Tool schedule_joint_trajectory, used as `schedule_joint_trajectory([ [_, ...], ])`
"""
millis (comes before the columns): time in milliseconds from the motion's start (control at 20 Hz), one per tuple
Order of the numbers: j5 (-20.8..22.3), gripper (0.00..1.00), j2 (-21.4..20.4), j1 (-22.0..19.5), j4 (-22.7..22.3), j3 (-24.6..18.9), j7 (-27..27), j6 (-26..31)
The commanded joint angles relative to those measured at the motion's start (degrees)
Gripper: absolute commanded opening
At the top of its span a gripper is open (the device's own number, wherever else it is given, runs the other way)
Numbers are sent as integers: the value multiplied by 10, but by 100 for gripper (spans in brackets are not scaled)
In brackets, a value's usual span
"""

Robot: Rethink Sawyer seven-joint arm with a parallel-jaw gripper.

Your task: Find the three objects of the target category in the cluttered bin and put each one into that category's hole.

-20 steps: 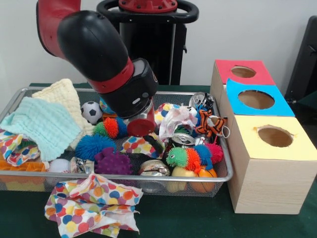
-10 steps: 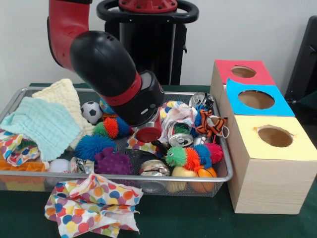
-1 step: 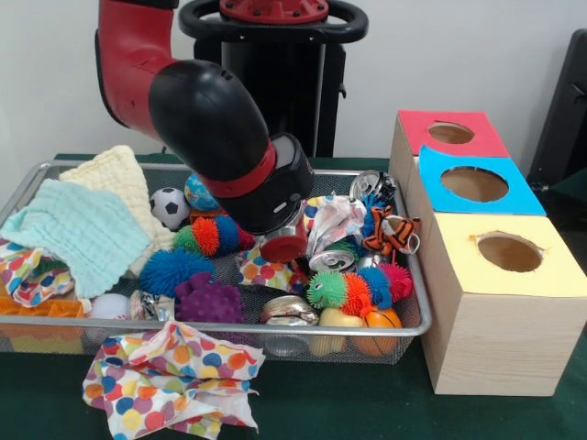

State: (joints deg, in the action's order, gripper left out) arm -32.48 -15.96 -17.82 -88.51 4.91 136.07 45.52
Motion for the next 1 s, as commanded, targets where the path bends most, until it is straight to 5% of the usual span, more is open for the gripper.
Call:
schedule_joint_trajectory([
  [50,23,0,18,13,43,-6,93,38],
  [250,64,0,7,34,71,41,68,-5],
  [500,210,0,-9,79,177,169,-6,-20],
  [600,230,0,-22,73,187,169,-20,8],
  [700,249,0,-54,69,102,154,-28,-46],
  [850,267,0,-94,48,37,138,-34,-67],
  [1000,277,0,-78,14,53,120,-37,-70],
])
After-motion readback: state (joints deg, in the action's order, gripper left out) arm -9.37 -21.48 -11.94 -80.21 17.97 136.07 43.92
